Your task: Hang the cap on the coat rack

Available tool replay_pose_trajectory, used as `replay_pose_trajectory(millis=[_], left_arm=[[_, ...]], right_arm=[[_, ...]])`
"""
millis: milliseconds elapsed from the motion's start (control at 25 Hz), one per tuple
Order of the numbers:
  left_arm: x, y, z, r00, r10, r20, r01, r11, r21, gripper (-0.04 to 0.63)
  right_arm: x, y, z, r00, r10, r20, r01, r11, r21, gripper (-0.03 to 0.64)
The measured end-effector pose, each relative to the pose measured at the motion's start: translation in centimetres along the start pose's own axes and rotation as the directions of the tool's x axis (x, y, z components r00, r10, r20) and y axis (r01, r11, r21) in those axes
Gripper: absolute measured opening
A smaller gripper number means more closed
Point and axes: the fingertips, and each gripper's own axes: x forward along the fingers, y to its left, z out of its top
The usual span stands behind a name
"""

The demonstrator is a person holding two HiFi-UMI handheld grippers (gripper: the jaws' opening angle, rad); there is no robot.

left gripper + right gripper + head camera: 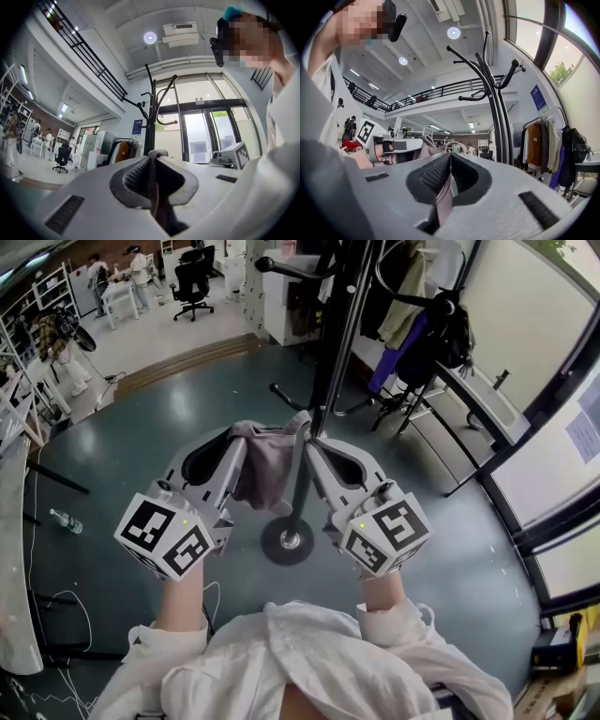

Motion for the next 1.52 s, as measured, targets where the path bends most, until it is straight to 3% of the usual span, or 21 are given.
replay_pose_trajectory(millis=[720,1520], left_arm=[[1.3,-0.5,3.0,0.999,-0.007,0.039,0.008,1.0,-0.007,0.031],[3.2,0.4,9.7,0.99,-0.02,0.137,0.004,0.993,0.115,0.031]], right_arm=[[0.9,-1.8,4.5,0.999,0.015,0.048,-0.011,0.996,-0.085,0.005],[2.2,-3.9,11.9,0.985,0.039,0.168,0.003,0.97,-0.241,0.005]])
